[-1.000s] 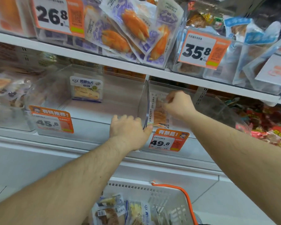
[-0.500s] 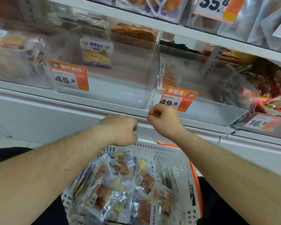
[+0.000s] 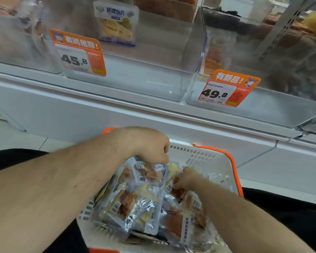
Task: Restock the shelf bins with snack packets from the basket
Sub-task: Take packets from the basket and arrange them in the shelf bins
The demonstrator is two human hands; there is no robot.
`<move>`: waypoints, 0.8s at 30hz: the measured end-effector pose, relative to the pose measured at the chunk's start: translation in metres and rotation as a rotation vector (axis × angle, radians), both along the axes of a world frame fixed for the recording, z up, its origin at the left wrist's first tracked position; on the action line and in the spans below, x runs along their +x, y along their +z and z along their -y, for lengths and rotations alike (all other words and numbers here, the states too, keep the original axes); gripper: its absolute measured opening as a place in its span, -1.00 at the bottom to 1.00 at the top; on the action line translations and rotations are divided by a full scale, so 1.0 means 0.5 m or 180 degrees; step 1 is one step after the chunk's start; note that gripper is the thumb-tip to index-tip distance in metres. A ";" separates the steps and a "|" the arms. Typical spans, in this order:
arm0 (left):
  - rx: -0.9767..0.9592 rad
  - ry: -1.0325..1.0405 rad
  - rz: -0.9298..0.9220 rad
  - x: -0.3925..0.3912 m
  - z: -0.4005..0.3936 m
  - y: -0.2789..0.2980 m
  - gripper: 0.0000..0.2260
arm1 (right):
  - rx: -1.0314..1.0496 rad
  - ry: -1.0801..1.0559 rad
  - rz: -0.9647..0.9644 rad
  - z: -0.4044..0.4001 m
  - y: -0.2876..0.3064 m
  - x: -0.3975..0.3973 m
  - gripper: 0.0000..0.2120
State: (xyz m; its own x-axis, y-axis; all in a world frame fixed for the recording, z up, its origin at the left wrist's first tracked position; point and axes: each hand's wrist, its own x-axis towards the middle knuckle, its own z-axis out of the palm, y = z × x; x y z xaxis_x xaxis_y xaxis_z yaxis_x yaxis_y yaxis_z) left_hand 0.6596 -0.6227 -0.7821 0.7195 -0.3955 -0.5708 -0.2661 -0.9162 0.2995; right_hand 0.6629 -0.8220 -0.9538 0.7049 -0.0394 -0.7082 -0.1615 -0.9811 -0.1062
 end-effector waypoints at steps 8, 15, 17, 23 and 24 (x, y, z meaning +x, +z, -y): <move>0.0028 0.0094 -0.0066 0.011 -0.004 0.003 -0.79 | 0.0027 0.0064 -0.0035 -0.005 0.011 0.035 -0.77; -0.0383 0.0531 -0.0142 0.013 -0.014 0.023 -0.72 | 0.0705 0.0218 -0.0009 -0.030 0.147 0.070 -0.87; -0.0431 0.0664 -0.0097 0.015 -0.016 0.027 -0.76 | 0.0832 0.0493 0.0224 -0.031 0.206 0.081 -0.79; -0.0973 0.1867 -0.0468 0.019 -0.043 0.017 -0.42 | 0.1733 0.0690 0.1213 -0.011 0.373 0.070 -0.79; -0.1236 0.2168 -0.0663 0.019 -0.048 0.017 -0.37 | 0.1944 0.0582 0.1338 -0.003 0.390 0.064 -0.76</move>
